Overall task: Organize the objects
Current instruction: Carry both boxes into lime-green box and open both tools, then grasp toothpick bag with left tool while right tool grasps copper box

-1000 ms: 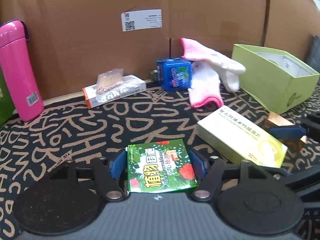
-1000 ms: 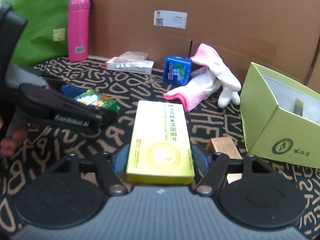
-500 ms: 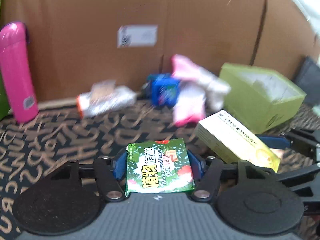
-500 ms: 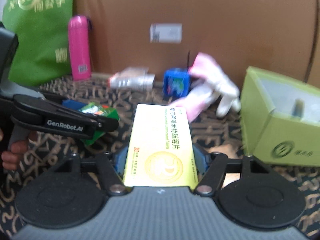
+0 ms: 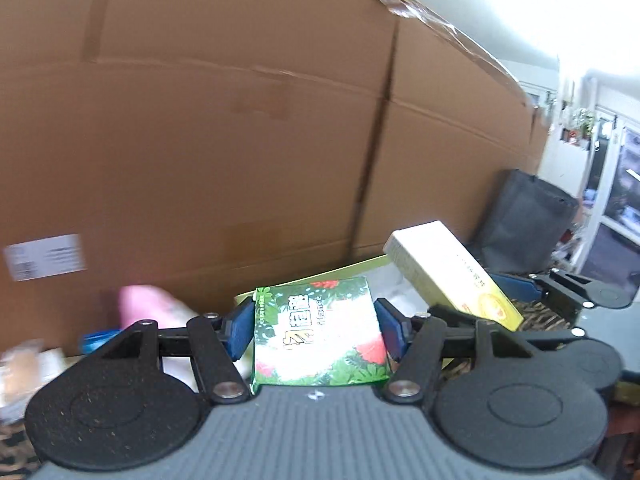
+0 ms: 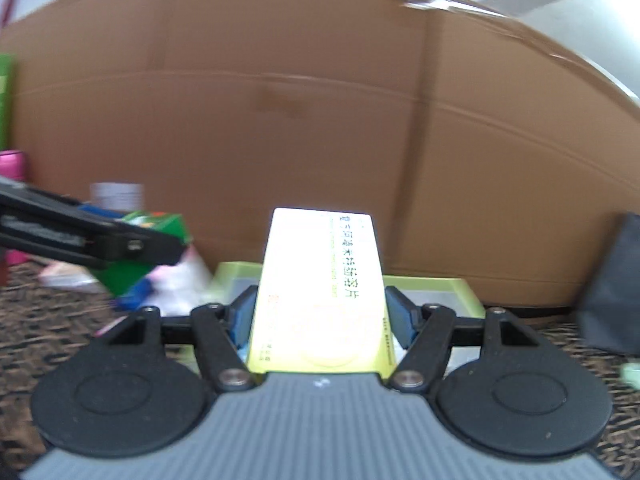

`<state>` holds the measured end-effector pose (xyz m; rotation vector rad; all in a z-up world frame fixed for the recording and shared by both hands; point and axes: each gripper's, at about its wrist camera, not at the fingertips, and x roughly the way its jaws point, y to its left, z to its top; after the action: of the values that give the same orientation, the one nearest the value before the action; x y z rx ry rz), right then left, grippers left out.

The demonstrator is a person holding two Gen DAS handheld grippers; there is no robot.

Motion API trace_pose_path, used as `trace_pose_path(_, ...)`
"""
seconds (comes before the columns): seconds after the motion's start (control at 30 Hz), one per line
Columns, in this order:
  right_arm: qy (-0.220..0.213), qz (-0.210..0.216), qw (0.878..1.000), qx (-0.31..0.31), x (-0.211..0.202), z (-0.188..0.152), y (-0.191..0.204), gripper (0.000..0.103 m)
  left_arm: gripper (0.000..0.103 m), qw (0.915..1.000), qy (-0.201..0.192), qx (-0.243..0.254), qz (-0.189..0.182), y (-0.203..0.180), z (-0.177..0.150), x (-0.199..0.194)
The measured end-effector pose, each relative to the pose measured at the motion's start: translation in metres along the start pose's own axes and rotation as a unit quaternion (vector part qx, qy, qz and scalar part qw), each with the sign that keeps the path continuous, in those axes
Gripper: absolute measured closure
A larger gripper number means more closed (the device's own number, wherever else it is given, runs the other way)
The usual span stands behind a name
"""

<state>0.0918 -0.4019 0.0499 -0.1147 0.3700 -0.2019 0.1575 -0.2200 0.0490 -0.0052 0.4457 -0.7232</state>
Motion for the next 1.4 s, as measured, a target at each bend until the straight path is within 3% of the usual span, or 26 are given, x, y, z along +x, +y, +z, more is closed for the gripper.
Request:
trace_pose_path(0.17, 0.035, -0.039, 0.998, 0.026, 0.046, -0.008, -0.045, 0.037, 0.037, 0.9998, 0.018, 0.005, 0.004, -0.020, 0.001, 0.062)
trace_pose_path(0.3, 0.043, -0.039, 0.998, 0.031, 0.070, -0.017, -0.058, 0.037, 0.036, 0.9995, 0.028, 0.004, 0.013, -0.023, -0.005, 0.091)
trace_pose_path(0.37, 0.042, -0.038, 0.998, 0.026, 0.076, -0.020, -0.063, 0.037, 0.031, 0.9995, 0.028, -0.004, 0.015, -0.021, -0.008, 0.098)
trace_pose_path(0.4, 0.046, -0.036, 0.998, 0.018, 0.082, -0.023, -0.061, 0.035, 0.016, 0.9993, 0.033, -0.006, 0.014, -0.022, -0.010, 0.101)
trace_pose_path(0.43, 0.058, -0.031, 0.998, 0.006, 0.087, -0.026, -0.059, 0.025, 0.009, 0.9990, 0.039, -0.007, 0.020, -0.021, -0.012, 0.104)
trace_pose_path(0.53, 0.055, -0.028, 0.998, -0.018, 0.088, -0.033, -0.053, 0.012, 0.005, 0.9986, 0.032, -0.005, 0.042, -0.017, -0.017, 0.104)
trace_pose_path(0.7, 0.065, -0.022, 0.998, -0.007, 0.087, -0.035, -0.051, 0.006, 0.005, 0.9978, 0.036, -0.007, 0.056, -0.014, -0.022, 0.104)
trace_pose_path(0.8, 0.057, -0.026, 0.998, -0.011, 0.072, -0.026, -0.048, 0.003, 0.005, 0.9980, 0.023, 0.004, 0.059, -0.011, -0.018, 0.092)
trace_pose_path(0.93, 0.015, -0.018, 1.000, -0.009, 0.035, -0.010, -0.028, 0.000, 0.005, 0.9973, -0.011, -0.004, 0.072, -0.004, -0.013, 0.047)
trace_pose_path(1.13, -0.027, 0.054, 0.998, 0.007, -0.018, -0.003, 0.007, 0.000, 0.005, 0.9928, -0.009, -0.028, 0.116, 0.023, -0.030, -0.015)
trace_pose_path(1.27, -0.018, 0.109, 0.994, 0.016, -0.039, -0.022, 0.041, 0.000, 0.005, 0.9876, 0.001, -0.043, 0.151, 0.046, -0.060, -0.043)
trace_pose_path(1.4, 0.032, 0.148, 0.988, 0.014, -0.036, -0.052, 0.076, 0.000, 0.005, 0.9832, 0.027, -0.056, 0.172, 0.068, -0.097, -0.061)
